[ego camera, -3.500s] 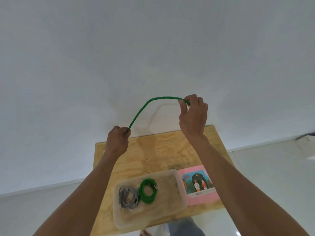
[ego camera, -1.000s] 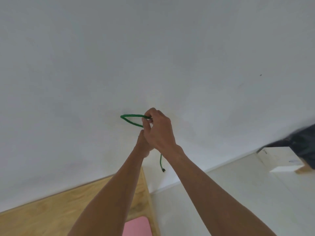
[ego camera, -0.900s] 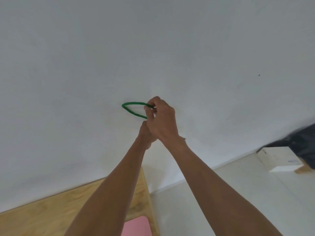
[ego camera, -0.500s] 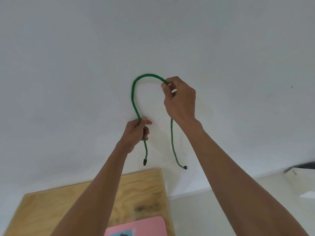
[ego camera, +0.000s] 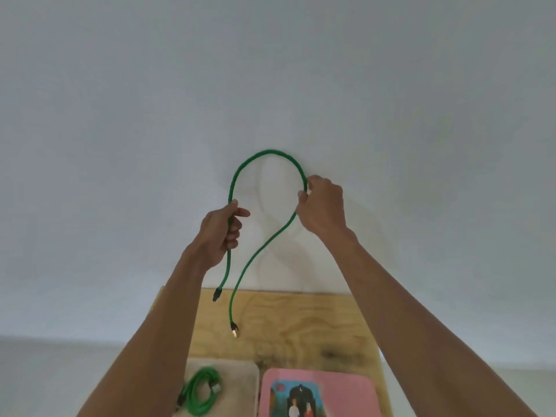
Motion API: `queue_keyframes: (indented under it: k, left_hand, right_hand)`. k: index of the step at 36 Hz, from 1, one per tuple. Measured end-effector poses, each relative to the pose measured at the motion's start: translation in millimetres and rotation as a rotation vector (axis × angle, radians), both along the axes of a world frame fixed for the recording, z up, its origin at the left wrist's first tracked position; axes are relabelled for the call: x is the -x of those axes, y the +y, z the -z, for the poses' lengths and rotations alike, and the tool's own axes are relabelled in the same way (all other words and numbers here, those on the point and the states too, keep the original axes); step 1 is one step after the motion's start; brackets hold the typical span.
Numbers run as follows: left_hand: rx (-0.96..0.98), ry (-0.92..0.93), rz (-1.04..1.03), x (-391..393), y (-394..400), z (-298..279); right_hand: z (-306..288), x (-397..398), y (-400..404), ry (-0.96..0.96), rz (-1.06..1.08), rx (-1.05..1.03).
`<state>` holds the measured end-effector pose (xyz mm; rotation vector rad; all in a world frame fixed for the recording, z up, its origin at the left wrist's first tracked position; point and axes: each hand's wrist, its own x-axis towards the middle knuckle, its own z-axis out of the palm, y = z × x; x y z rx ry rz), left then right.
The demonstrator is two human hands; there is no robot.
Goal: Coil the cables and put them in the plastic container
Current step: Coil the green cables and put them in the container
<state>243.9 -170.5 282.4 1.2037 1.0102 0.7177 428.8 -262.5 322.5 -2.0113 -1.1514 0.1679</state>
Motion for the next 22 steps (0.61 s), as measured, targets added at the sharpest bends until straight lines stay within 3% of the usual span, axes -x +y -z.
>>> queue_keyframes:
  k: [3,6,8,10,13,19,22]
  left_hand:
    - [0.045,-0.038,-0.011,37,8,-9]
    - [0.097,-0.067,-0.064,65,16,-18]
    - [0.142,-0.118,-0.115,79,21,-24]
    - [0.198,-0.201,-0.151,91,26,-27]
    - [0.257,-0.31,-0.191,109,32,-30]
    - [0.292,-0.421,-0.213,144,41,-30]
    - [0.181,-0.308,-0.11,159,41,-28]
  right_hand:
    - [13,47,9,-0.086,0.039,0.051]
    - [20,94,10,-0.129,0.003,-0.106]
    - [25,122,9,0.105,-0.215,-0.033]
    - [32,151,7,0.369,-0.464,0.222]
    - [53,193,9,0.433,-0.677,0.398]
    - [70,242,16,0.803,-0.635,0.223]
    - [64,250,22,0.795,-0.569,0.131]
